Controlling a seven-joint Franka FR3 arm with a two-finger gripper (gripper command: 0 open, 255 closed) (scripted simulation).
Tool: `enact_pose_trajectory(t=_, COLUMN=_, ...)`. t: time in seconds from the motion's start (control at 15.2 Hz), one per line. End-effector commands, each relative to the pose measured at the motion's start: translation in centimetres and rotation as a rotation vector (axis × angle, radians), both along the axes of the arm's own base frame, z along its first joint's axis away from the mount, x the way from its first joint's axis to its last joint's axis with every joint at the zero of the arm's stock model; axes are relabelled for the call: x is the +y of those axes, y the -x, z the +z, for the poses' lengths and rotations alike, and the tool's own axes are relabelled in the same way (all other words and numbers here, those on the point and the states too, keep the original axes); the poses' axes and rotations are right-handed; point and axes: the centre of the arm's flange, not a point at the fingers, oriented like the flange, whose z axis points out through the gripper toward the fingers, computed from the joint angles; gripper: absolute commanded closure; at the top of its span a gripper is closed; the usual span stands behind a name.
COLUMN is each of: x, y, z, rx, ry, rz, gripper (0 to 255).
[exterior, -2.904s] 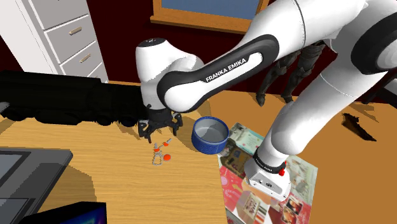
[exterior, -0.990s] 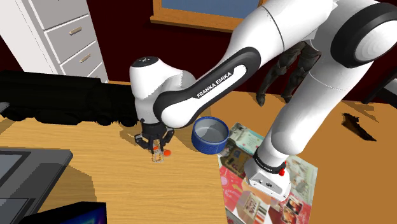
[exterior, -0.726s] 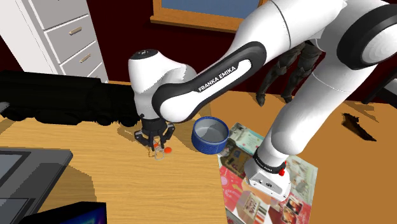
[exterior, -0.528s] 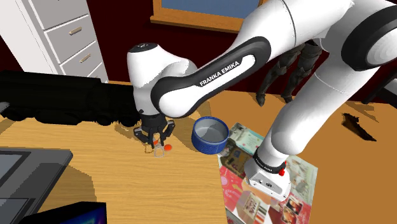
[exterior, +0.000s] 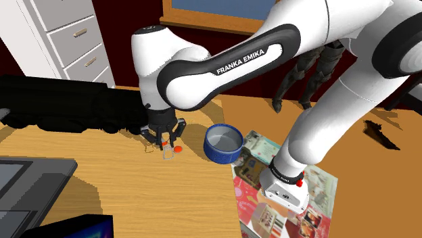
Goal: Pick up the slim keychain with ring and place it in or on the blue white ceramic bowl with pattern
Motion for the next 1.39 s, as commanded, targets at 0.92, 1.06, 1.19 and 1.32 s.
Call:
enact_pose_trajectory(t=0.92, x=-0.1, y=0.1, z=8.5, rx=0.0, ry=0.0, rz=0.0, gripper=255)
enact_pose_trajectory(t=1.06, x=-1.1, y=0.9, z=9.1, rx=0.0, ry=0.0, rz=0.0, gripper=255)
enact_pose_trajectory(t=1.19, x=-3.2, y=2.5, z=9.2, rx=0.0, ry=0.0, rz=0.0, gripper=255)
enact_pose_trajectory(t=1.32, x=-5.3, y=4.1, z=9.4, rx=0.0, ry=0.0, rz=0.0, gripper=255)
